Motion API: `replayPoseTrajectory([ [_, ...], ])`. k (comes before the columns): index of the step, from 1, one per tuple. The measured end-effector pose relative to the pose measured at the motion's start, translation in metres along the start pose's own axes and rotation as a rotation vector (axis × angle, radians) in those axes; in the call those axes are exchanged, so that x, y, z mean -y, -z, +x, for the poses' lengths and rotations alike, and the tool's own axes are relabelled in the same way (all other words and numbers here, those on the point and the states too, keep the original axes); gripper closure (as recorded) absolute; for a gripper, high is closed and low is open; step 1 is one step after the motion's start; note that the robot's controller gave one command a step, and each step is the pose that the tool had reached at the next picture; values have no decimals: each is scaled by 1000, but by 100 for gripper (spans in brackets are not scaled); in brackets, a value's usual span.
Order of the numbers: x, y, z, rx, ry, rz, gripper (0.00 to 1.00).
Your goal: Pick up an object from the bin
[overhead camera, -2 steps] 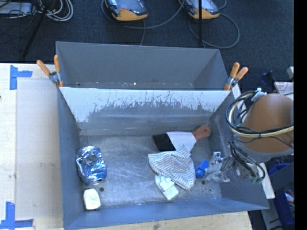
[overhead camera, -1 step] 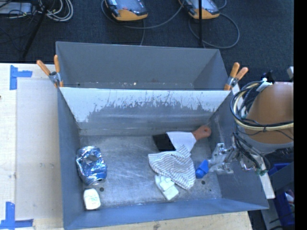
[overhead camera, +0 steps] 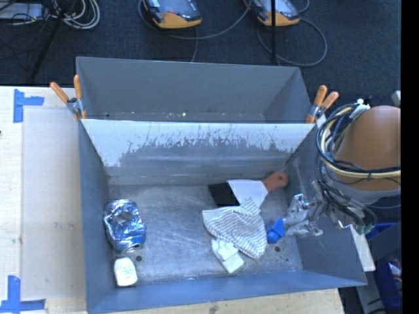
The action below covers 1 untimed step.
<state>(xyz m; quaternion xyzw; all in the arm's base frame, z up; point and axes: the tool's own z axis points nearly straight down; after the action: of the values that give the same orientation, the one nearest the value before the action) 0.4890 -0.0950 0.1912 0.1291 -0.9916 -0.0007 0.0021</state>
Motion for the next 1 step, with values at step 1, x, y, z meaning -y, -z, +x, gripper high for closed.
replayPoseTrajectory([
  [1,12,46,8,3,82,0,100],
])
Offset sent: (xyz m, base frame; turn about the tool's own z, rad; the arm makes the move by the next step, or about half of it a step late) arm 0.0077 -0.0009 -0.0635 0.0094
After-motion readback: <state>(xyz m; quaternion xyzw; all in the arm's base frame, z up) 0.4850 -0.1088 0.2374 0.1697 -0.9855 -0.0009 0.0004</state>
